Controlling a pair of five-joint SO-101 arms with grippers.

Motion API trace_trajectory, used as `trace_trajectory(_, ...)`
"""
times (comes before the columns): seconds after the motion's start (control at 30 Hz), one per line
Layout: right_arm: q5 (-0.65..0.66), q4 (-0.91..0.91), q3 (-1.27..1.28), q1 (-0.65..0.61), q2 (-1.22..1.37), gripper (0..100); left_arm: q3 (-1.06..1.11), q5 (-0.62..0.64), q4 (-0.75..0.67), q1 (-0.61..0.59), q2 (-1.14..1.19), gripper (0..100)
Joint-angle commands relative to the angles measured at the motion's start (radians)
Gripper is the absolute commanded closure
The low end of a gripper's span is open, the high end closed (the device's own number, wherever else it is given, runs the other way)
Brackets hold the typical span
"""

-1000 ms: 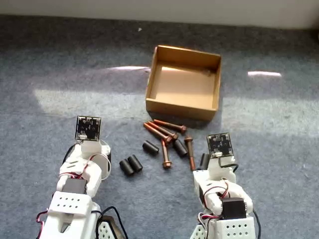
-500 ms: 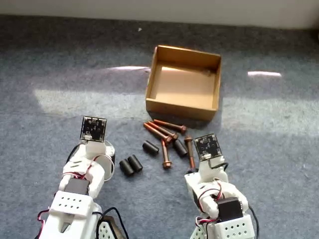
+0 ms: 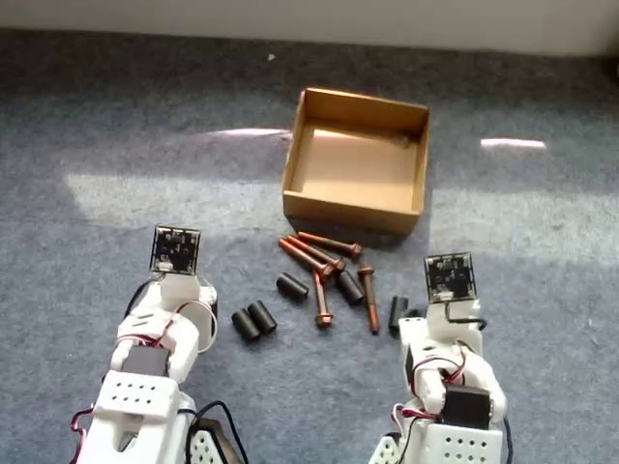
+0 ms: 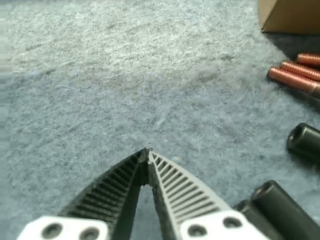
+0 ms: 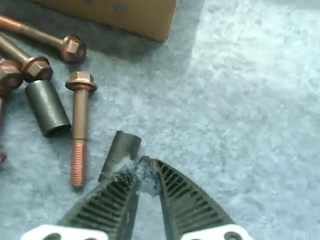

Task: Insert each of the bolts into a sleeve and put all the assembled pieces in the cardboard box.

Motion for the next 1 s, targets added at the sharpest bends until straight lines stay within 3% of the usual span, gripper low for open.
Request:
trace_trajectory(0.0, 0.028, 0.001, -0.136, 0.015, 0.008, 99.1, -0.128, -0.037, 0.132, -0.128, -0.005, 96)
trace_trajectory(0.17, 0.026, 0.111, -0.360, -0.018, 0.104, 95.0, -0.151, -0.328, 0.195, -0.168, -0.005, 96)
trace_trajectory(0.37, 0.017, 0.208, -0.641, -0.099, 0.458, 93.5, -0.160, -0.333, 0.221, -0.168, -0.005, 96)
trace_trajectory(0.43, -0.044, 0.242, -0.714, -0.143, 0.567, 90.1, -0.179, -0.333, 0.255, -0.170, -0.005, 96)
trace_trajectory(0.57, -0.112, 0.271, -0.811, -0.246, 0.736, 82.4, -0.211, -0.327, 0.336, -0.200, -0.005, 86)
trace_trajectory(0.7, -0.115, 0.211, -0.840, -0.384, 0.809, 82.0, -0.214, -0.239, 0.339, -0.242, -0.005, 82)
trace_trajectory(0.97, -0.117, 0.024, -0.794, -0.562, 0.977, 82.1, -0.211, -0.241, 0.339, -0.242, -0.005, 82)
